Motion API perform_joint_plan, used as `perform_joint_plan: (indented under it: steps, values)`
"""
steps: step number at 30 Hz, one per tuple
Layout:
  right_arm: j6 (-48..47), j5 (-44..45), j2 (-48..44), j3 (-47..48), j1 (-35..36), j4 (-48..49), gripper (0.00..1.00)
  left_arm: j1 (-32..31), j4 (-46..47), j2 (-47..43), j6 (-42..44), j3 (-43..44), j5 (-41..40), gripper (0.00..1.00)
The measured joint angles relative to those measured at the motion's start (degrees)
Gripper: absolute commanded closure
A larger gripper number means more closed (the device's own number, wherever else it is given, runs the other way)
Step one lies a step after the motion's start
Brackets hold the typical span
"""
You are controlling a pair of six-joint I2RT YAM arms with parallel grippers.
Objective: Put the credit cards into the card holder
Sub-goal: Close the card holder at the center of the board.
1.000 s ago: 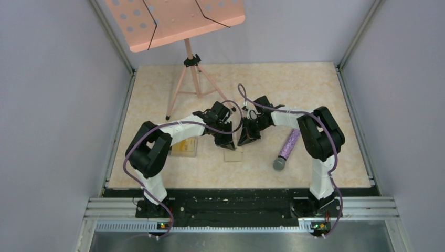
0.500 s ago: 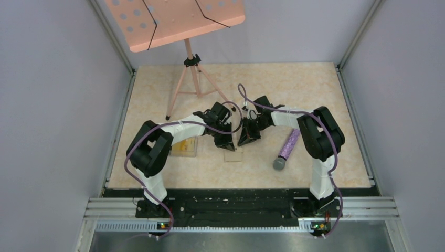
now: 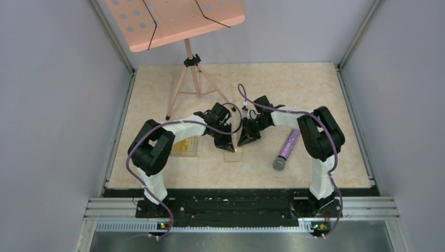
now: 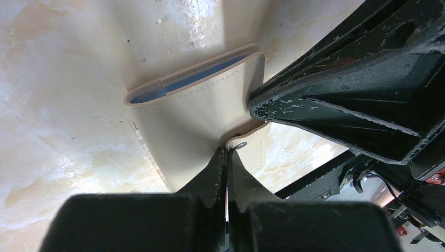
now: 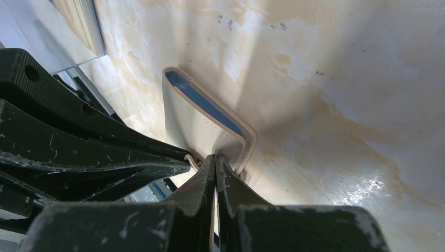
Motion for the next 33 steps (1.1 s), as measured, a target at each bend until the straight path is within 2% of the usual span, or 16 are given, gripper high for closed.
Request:
perform_joint_plan:
  steps: [13, 27, 33]
  values:
    - [0.0, 0.1, -0.4, 0.0, 0.0, 0.0, 1.00, 0.1, -0.1, 0.0, 0.0, 0.1, 0.3, 1.00]
    - [-0.9, 1.3, -6.3, 0.0, 0.0, 0.1, 0.97, 0.1, -0.5, 0.0, 0.0, 0.4, 0.3, 1.00]
    - [-1.5, 1.2, -8.3, -0.1, 0.0, 0.1, 1.00, 0.2, -0.9, 0.0, 0.0, 0.6, 0.3, 1.00]
